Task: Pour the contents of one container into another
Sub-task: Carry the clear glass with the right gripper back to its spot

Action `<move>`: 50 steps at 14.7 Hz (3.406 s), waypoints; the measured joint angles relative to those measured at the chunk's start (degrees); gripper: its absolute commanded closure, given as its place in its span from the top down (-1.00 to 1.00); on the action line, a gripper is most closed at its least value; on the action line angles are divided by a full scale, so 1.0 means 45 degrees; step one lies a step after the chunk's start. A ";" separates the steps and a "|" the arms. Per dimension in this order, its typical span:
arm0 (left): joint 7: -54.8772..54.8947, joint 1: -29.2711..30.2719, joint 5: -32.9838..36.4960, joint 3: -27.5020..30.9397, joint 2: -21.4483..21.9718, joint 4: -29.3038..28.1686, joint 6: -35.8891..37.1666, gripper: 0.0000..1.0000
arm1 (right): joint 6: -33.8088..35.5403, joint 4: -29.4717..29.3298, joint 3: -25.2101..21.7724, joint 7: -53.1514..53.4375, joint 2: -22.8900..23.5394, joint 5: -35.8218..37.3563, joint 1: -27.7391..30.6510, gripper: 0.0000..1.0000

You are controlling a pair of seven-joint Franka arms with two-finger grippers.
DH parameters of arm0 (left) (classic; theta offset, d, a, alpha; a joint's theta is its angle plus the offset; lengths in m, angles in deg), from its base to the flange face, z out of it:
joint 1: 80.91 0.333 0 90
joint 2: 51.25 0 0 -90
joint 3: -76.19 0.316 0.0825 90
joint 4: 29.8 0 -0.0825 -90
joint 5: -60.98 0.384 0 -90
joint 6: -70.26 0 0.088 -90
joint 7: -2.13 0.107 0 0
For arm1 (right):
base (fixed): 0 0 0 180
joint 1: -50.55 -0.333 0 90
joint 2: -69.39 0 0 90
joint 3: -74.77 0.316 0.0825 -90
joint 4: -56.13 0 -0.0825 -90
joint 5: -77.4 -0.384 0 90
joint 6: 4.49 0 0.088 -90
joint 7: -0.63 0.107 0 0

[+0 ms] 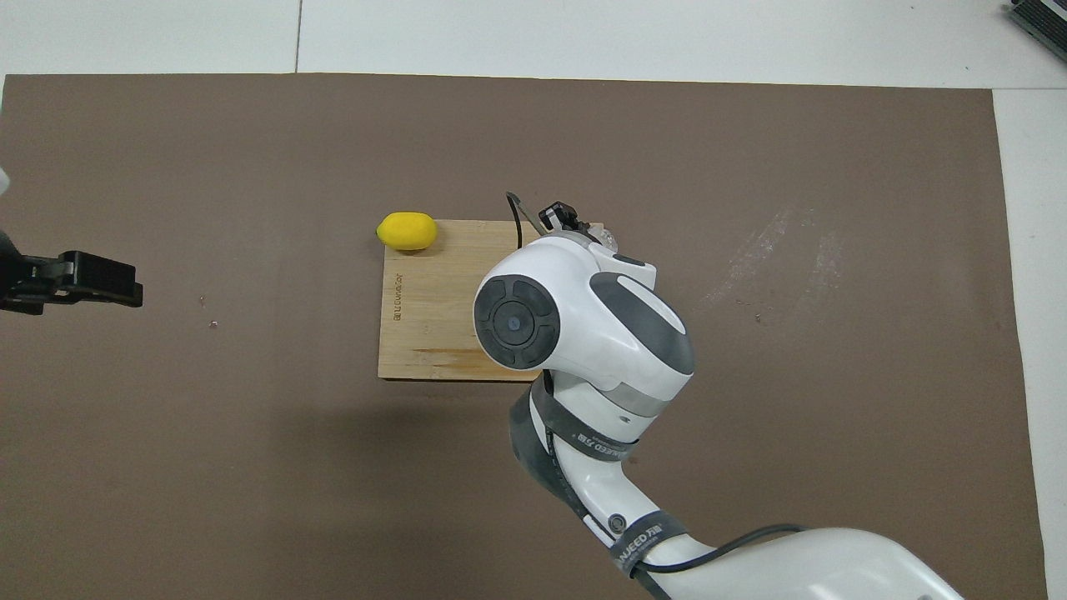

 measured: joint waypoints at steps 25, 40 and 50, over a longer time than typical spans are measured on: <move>0.0000 0.0000 0.0000 0.0000 0.0000 0.0000 0.0000 1.00 | 0.0000 -0.0463 -0.0040 -0.0447 -0.0057 -0.3718 0.0939 -0.67; 0.0000 0.0000 0.0000 0.0000 0.0000 0.0000 0.0000 1.00 | -0.1357 0.1886 -0.0116 -0.8292 0.0009 -1.3266 0.6062 -0.77; 0.0000 0.0000 0.0000 0.0000 0.0000 0.0000 0.0000 1.00 | -0.0985 0.3578 -0.0132 -1.3182 0.0110 -1.6785 0.8669 -0.74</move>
